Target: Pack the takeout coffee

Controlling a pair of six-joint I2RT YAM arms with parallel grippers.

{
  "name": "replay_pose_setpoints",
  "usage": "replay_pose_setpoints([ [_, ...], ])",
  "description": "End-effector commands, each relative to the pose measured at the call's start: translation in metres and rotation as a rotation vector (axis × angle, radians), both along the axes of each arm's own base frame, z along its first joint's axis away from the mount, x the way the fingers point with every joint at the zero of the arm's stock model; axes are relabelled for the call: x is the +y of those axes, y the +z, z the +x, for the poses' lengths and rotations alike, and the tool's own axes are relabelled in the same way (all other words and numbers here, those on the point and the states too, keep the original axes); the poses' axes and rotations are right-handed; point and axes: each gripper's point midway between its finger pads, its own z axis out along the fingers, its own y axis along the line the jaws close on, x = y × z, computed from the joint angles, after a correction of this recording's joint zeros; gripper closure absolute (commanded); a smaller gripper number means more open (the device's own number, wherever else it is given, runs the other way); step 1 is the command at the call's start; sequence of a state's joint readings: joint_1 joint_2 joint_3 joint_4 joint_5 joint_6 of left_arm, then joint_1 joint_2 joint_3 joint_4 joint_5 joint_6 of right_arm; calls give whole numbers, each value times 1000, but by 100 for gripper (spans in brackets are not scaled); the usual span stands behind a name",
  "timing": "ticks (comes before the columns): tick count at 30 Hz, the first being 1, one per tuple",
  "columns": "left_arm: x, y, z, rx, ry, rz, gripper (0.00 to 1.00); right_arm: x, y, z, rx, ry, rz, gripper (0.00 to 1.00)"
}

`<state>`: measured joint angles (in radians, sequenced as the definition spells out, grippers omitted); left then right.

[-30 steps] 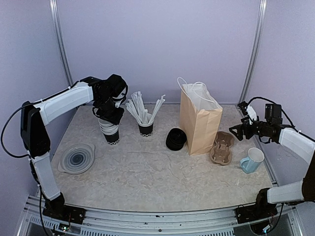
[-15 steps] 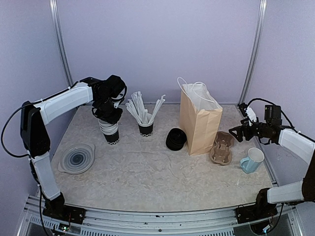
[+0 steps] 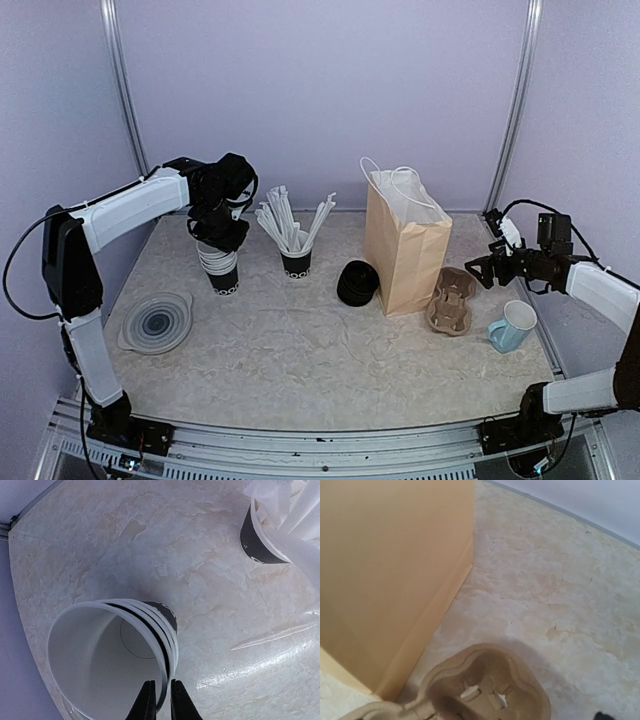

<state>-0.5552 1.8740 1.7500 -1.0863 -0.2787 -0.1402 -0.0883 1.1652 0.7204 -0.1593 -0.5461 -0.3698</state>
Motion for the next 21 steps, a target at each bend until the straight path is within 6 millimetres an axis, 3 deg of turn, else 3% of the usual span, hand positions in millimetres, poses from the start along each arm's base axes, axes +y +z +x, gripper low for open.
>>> replay_pose_setpoints([
  [1, 5, -5, 4, 4, 10, 24, 90, 3, -2, -3, -3, 15, 5, 2],
  [6, 8, -2, 4, -2, 16, 28, 93, 4, -3, -3, 0, 16, 5, 2],
  [10, 13, -7, 4, 4, 28, 37, 88, 4, -3, -3, -1, 18, 7, 2],
  [15, 13, -7, 4, 8, 27, 35, 89, 4, -2, -3, -4, 18, 6, 2],
  [21, 13, -6, 5, 10, 27, 30, 96, 4, -2, -4, -4, 18, 6, 2],
])
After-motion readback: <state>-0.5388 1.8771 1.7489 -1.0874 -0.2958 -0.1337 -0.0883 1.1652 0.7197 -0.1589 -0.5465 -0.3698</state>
